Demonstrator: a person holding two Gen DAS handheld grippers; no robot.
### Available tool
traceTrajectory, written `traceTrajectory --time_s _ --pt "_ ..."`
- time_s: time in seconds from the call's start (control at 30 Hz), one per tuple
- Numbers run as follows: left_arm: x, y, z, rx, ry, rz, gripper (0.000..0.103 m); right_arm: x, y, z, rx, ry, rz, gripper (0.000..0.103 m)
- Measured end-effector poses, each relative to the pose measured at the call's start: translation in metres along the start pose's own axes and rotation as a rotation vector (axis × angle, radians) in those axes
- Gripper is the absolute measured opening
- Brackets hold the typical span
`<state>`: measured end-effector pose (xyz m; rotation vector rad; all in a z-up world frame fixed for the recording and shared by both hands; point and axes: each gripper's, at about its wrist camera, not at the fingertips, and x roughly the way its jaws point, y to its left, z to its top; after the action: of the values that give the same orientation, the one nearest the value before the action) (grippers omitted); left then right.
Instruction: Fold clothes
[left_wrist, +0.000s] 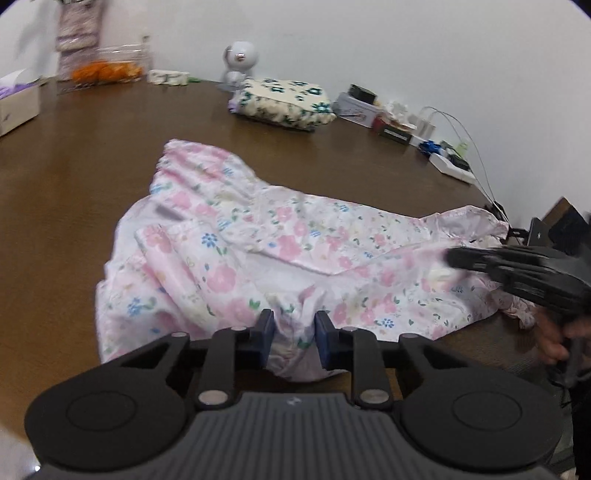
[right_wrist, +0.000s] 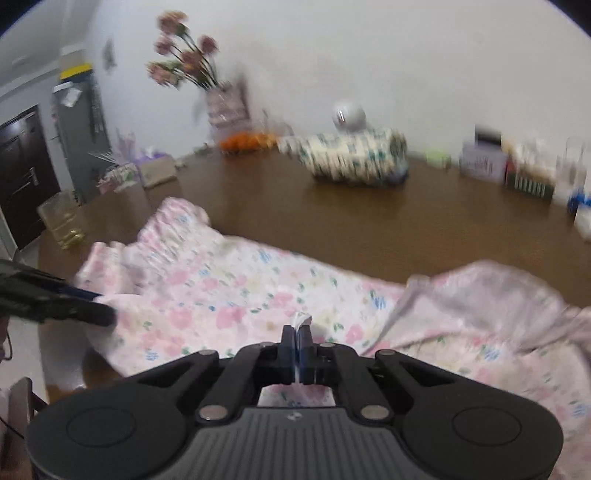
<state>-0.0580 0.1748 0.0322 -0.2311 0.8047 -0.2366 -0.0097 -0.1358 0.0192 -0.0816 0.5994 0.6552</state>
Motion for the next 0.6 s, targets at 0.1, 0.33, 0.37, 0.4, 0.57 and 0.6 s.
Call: traceTrajectory --time_s 0.1,0.33,0.37,0.4,0.57,0.6 --pt "-0.024 0.004 -0.019 -0.053 -0.034 -0.008 0.025 -0.048 0.015 -0.02 -0.066 -0.074 0.125 0.001" --pt "-0.078 0.012 -0.056 -0.194 -0.135 0.006 0.056 -0.116 0.035 -0.088 -0.128 0.013 0.279 0.013" --pt "-0.08 0.012 -0.053 -0.204 -0.14 0.012 0.066 -0.122 0.031 -0.089 -0.114 0.002 0.283 0.023" --pt "-0.078 0.01 -0.048 -0.212 -0.141 0.022 0.069 -0.127 0.027 -0.088 -0.097 -0.014 0.286 0.029" --pt "-0.054 0.005 -0.021 -0.245 -0.17 0.072 0.074 -0.114 0.028 -0.066 -0.014 -0.091 0.23 0.036" --pt "-0.046 0.003 -0.015 -0.239 -0.165 0.107 0.074 -0.103 0.031 -0.062 0.002 -0.091 0.207 0.036"
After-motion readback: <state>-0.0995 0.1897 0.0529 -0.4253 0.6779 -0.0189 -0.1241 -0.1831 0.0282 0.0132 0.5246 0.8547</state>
